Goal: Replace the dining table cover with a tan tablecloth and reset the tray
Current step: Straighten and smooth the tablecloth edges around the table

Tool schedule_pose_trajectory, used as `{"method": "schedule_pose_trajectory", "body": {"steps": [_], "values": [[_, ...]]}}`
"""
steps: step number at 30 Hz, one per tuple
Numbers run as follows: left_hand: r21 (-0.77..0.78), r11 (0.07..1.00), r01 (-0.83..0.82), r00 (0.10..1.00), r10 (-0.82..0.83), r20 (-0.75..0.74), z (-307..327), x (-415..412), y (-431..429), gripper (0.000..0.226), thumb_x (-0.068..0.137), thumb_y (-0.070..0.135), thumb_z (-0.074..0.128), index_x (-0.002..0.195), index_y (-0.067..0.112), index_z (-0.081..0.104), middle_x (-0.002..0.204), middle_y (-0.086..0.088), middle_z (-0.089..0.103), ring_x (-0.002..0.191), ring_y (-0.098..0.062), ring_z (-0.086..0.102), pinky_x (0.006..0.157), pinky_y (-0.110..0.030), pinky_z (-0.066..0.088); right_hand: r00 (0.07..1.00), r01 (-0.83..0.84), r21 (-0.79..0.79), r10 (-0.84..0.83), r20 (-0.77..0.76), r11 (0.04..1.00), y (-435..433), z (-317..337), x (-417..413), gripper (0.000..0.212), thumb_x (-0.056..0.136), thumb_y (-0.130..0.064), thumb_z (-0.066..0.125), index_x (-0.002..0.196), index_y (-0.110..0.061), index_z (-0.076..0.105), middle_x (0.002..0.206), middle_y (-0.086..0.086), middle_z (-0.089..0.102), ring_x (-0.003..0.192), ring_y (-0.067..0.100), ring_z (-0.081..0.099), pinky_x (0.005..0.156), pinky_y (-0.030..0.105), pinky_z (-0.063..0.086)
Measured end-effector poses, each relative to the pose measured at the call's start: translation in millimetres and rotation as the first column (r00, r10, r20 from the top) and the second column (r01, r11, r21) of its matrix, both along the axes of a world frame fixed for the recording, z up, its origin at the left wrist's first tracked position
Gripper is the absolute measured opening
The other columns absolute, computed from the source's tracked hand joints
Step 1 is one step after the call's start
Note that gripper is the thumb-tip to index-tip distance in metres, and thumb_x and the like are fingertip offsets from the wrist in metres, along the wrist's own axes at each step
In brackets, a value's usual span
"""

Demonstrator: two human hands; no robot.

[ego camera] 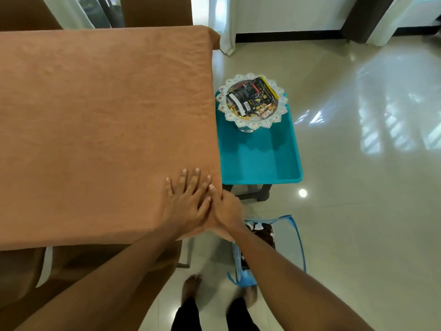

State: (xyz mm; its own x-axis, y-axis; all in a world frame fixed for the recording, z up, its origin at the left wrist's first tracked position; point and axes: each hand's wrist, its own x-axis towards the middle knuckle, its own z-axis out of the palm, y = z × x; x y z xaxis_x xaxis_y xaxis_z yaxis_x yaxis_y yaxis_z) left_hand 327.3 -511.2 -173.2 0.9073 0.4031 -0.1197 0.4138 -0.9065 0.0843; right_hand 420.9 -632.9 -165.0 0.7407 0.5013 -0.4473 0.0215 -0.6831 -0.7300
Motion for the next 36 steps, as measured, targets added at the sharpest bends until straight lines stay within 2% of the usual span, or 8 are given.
{"method": "schedule_pose_trajectory", "body": {"steps": [4, 9, 13, 17, 21, 26, 30, 36], "values": [[0.003, 1.0, -0.025, 0.999, 0.025, -0.039, 2.1, 1.6, -11.0, 0.065, 0.098, 0.062, 0.01, 0.158, 0.038, -0.003, 0.167, 0.0, -0.005, 0.153, -0.03, -0.008, 0.116, -0.067, 0.0, 0.965, -0.116, -0.07, 0.129, 0.228, 0.991, -12.9, 4.2, 5.8, 0.062, 0.107, -0.052, 0.027, 0.09, -0.014, 0.072, 0.088, 0.009, 0.073, 0.083, 0.029, 0.068, 0.078, 0.044, 0.054], [0.008, 1.0, 0.003, 0.997, -0.003, -0.08, 5.2, 10.0, -36.6, 0.065, 0.099, 0.062, 0.017, 0.158, 0.037, 0.009, 0.167, -0.003, 0.006, 0.153, -0.033, 0.002, 0.114, -0.069, 0.005, 0.854, -0.327, -0.258, 0.401, 0.332, 0.909, -39.1, -2.8, 25.0, 0.049, 0.107, -0.042, 0.031, 0.101, -0.013, 0.07, 0.092, 0.01, 0.072, 0.086, 0.03, 0.068, 0.076, 0.042, 0.055], [-0.026, 1.0, -0.006, 0.997, 0.004, -0.081, 6.9, 24.0, -45.0, 0.066, 0.098, 0.063, 0.02, 0.157, 0.034, 0.017, 0.167, -0.002, 0.007, 0.153, -0.029, 0.005, 0.115, -0.067, 0.004, 0.956, -0.156, -0.123, 0.182, 0.233, 0.98, -41.2, -8.4, 44.8, 0.048, 0.103, -0.043, 0.046, 0.074, -0.011, 0.067, 0.072, 0.008, 0.067, 0.07, 0.025, 0.062, 0.062, 0.034, 0.044], [-0.191, 0.976, -0.106, 0.989, 0.123, 0.082, 12.8, 41.0, -25.1, 0.062, 0.1, 0.057, 0.024, 0.156, 0.031, 0.023, 0.164, 0.005, 0.021, 0.153, -0.014, 0.006, 0.119, -0.06, 0.002, 0.942, -0.038, 0.023, 0.028, 0.335, 0.999, 8.5, 4.1, 70.9, 0.042, 0.102, -0.041, 0.049, 0.067, -0.019, 0.054, 0.067, -0.002, 0.055, 0.065, 0.017, 0.052, 0.06, 0.032, 0.036], [-0.283, 0.931, -0.23, 0.928, 0.298, 0.225, 25.7, 65.8, 32.4, 0.057, 0.101, 0.049, 0.033, 0.15, 0.023, 0.039, 0.159, 0.003, 0.034, 0.151, -0.018, 0.017, 0.12, -0.058, 0.004, 0.888, -0.175, 0.153, 0.089, 0.451, 0.973, 74.0, 21.4, 102.9, 0.025, 0.098, -0.039, 0.05, 0.097, -0.02, 0.065, 0.096, -0.003, 0.062, 0.088, 0.015, 0.051, 0.071, 0.032, 0.045], [-0.225, 0.92, -0.322, 0.902, 0.37, 0.222, 26.9, 107.9, 153.6, 0.051, 0.103, 0.042, 0.043, 0.148, 0.018, 0.043, 0.161, -0.002, 0.031, 0.151, -0.027, 0.017, 0.118, -0.063, 0.005, 0.734, -0.35, 0.033, 0.252, 0.63, 0.936, 184.2, 20.0, 142.2, 0.032, 0.099, -0.044, 0.048, 0.116, -0.021, 0.064, 0.123, 0.0, 0.062, 0.115, 0.02, 0.054, 0.096, 0.039, 0.046], [-0.114, 0.939, -0.324, 0.933, 0.337, 0.129, 10.6, 124.4, 220.1, 0.058, 0.101, 0.054, 0.031, 0.153, 0.029, 0.031, 0.164, 0.0, 0.021, 0.152, -0.029, 0.01, 0.114, -0.07, 0.003, 0.651, -0.364, -0.268, 0.449, 0.612, 0.892, 235.6, -4.9, 169.2, 0.061, 0.101, -0.06, 0.028, 0.149, -0.026, 0.043, 0.163, 0.003, 0.031, 0.152, 0.024, 0.021, 0.123, 0.047, 0.017], [-0.082, 0.947, -0.31, 0.943, 0.318, 0.102, -1.2, 129.9, 218.6, 0.063, 0.097, 0.065, 0.02, 0.154, 0.039, 0.022, 0.165, 0.002, 0.018, 0.152, -0.032, 0.008, 0.113, -0.07, 0.005, 0.643, -0.251, -0.34, 0.419, 0.641, 0.906, 234.9, -13.9, 171.8, 0.068, 0.102, -0.063, 0.018, 0.16, -0.028, 0.017, 0.168, 0.004, 0.014, 0.155, 0.027, 0.006, 0.125, 0.052, 0.006]]}}
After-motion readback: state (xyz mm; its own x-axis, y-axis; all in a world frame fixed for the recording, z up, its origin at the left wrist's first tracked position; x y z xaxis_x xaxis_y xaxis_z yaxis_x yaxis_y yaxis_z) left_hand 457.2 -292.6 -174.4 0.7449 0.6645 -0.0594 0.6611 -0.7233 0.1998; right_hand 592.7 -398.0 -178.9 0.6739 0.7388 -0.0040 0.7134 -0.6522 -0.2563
